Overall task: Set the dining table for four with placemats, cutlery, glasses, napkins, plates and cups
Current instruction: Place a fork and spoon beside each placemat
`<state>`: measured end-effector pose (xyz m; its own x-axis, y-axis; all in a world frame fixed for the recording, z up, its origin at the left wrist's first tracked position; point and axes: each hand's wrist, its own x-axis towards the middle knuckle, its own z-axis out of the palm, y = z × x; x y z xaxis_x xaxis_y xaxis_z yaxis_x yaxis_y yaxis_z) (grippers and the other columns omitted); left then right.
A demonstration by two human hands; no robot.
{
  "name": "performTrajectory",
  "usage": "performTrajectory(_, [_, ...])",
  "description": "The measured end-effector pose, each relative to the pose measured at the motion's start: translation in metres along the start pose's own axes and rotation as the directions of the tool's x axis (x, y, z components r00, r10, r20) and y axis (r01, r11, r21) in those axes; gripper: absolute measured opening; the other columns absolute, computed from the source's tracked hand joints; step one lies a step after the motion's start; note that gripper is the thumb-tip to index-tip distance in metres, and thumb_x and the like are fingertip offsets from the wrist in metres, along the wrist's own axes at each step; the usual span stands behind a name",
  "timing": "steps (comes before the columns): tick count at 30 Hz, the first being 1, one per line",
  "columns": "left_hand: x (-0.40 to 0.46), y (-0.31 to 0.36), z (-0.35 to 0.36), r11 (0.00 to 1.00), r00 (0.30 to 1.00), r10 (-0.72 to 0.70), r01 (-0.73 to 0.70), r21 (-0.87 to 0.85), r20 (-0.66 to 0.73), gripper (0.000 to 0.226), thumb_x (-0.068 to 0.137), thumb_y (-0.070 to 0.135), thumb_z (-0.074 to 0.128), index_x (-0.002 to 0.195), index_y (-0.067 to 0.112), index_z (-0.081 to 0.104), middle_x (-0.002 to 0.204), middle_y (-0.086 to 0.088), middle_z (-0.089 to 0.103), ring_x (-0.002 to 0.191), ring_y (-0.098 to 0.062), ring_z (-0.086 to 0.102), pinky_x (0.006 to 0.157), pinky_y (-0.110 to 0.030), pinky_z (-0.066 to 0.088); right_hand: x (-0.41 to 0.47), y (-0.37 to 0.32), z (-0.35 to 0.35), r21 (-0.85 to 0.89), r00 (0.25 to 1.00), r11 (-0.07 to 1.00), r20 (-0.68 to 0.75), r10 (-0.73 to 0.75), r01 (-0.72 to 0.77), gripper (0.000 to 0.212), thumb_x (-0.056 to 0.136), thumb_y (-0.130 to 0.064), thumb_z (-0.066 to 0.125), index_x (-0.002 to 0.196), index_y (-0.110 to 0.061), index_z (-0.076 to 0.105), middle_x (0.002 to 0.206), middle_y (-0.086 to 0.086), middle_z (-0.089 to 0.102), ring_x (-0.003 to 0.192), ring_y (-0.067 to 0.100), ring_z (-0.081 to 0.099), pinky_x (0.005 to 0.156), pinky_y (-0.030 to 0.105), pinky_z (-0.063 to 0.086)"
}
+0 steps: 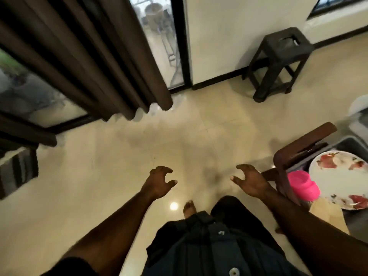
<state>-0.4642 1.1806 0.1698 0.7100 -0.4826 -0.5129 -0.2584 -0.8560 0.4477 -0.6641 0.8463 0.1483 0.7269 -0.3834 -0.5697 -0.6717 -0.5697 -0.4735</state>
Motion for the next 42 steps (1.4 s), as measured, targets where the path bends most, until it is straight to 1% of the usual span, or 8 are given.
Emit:
performTrajectory(5, [0.155, 0.064, -0.078, 0.988, 0.991, 0.134, -0.134, 0.079, 0.005, 0.050, 0.092, 0.043, 0.078, 0.135, 0.021, 0.065, 0.144, -0.002, 0.056, 0.136, -0.028, 0.046, 0.112, -0.037, 0.038, 0.084, -0.030, -0.055, 0.057, 0.998, 0.998, -0.047, 0.031, -0.028, 0.060, 0.096, -0.053, 0.067, 0.145, -0.021, 0.055, 0.152, 0.004, 0.050, 0.139, 0.025, 0.049, 0.112, 0.036, 0.039])
performTrajectory(14, [0.373, 0.211, -0.133, 0.958, 0.971, 0.200, -0.222, 0.183, 0.133, 0.048, 0.092, 0.045, 0.078, 0.132, 0.022, 0.065, 0.141, -0.002, 0.057, 0.135, -0.026, 0.049, 0.113, -0.036, 0.039, 0.266, -0.008, -0.201, 0.238, 0.982, 0.958, -0.064, 0.177, -0.158, 0.072, 0.095, -0.062, 0.063, 0.153, -0.020, 0.047, 0.158, 0.008, 0.044, 0.143, 0.027, 0.045, 0.117, 0.038, 0.037])
performTrajectory(20, [0.493, 0.346, -0.155, 0.866, 0.878, 0.410, -0.460, 0.194, 0.248, 0.053, 0.089, 0.054, 0.075, 0.131, 0.023, 0.066, 0.138, 0.000, 0.060, 0.130, -0.025, 0.053, 0.111, -0.038, 0.043, 0.317, 0.024, -0.328, 0.320, 0.911, 0.922, -0.271, 0.310, -0.219, 0.067, 0.096, -0.058, 0.064, 0.150, -0.019, 0.051, 0.155, 0.008, 0.047, 0.141, 0.026, 0.047, 0.116, 0.037, 0.036])
performTrajectory(23, [0.562, 0.420, -0.147, 0.774, 0.786, 0.510, -0.597, 0.212, 0.349, 0.068, 0.082, 0.067, 0.062, 0.135, 0.024, 0.064, 0.139, 0.001, 0.060, 0.130, -0.025, 0.054, 0.110, -0.042, 0.046, 0.330, 0.052, -0.360, 0.421, 0.823, 0.853, -0.333, 0.461, -0.307, 0.067, 0.096, -0.056, 0.065, 0.149, -0.018, 0.051, 0.156, 0.008, 0.046, 0.142, 0.027, 0.046, 0.115, 0.036, 0.035])
performTrajectory(30, [0.640, 0.572, -0.094, 0.462, 0.485, 0.598, -0.859, 0.220, 0.638, 0.071, 0.094, 0.051, 0.072, 0.155, 0.027, 0.045, 0.158, -0.002, 0.047, 0.146, -0.026, 0.041, 0.118, -0.043, 0.039, 0.301, 0.076, -0.343, 0.663, 0.571, 0.581, -0.273, 0.774, -0.472, 0.070, 0.096, -0.060, 0.063, 0.150, -0.018, 0.050, 0.155, 0.009, 0.048, 0.142, 0.029, 0.047, 0.115, 0.038, 0.038])
performTrajectory(36, [0.599, 0.686, -0.001, 0.145, 0.158, 0.501, -0.985, 0.098, 0.851, 0.083, 0.095, 0.048, 0.072, 0.164, 0.030, 0.028, 0.166, -0.002, 0.037, 0.151, -0.026, 0.038, 0.121, -0.042, 0.037, 0.233, 0.089, -0.287, 0.861, 0.283, 0.239, -0.117, 0.952, -0.450, 0.075, 0.092, -0.064, 0.063, 0.153, -0.025, 0.045, 0.154, 0.004, 0.049, 0.141, 0.028, 0.048, 0.113, 0.037, 0.040])
performTrajectory(38, [0.570, 0.718, 0.043, 0.055, 0.054, 0.439, -0.998, 0.034, 0.897, 0.092, 0.094, 0.050, 0.072, 0.167, 0.031, 0.020, 0.169, -0.003, 0.033, 0.151, -0.026, 0.038, 0.121, -0.042, 0.037, 0.207, 0.099, -0.271, 0.885, 0.211, 0.151, -0.062, 0.975, -0.440, 0.074, 0.090, -0.068, 0.053, 0.151, -0.027, 0.046, 0.145, 0.004, 0.053, 0.134, 0.030, 0.054, 0.109, 0.042, 0.046])
performTrajectory(42, [0.508, 0.765, 0.127, -0.072, -0.074, 0.319, -0.996, -0.054, 0.945, 0.098, 0.092, 0.054, 0.071, 0.168, 0.030, 0.013, 0.171, -0.001, 0.028, 0.154, -0.026, 0.034, 0.123, -0.043, 0.035, 0.173, 0.132, -0.218, 0.956, 0.013, -0.062, 0.068, 0.998, -0.286, 0.075, 0.087, -0.070, 0.057, 0.144, -0.022, 0.056, 0.140, 0.007, 0.058, 0.126, 0.032, 0.059, 0.102, 0.044, 0.051])
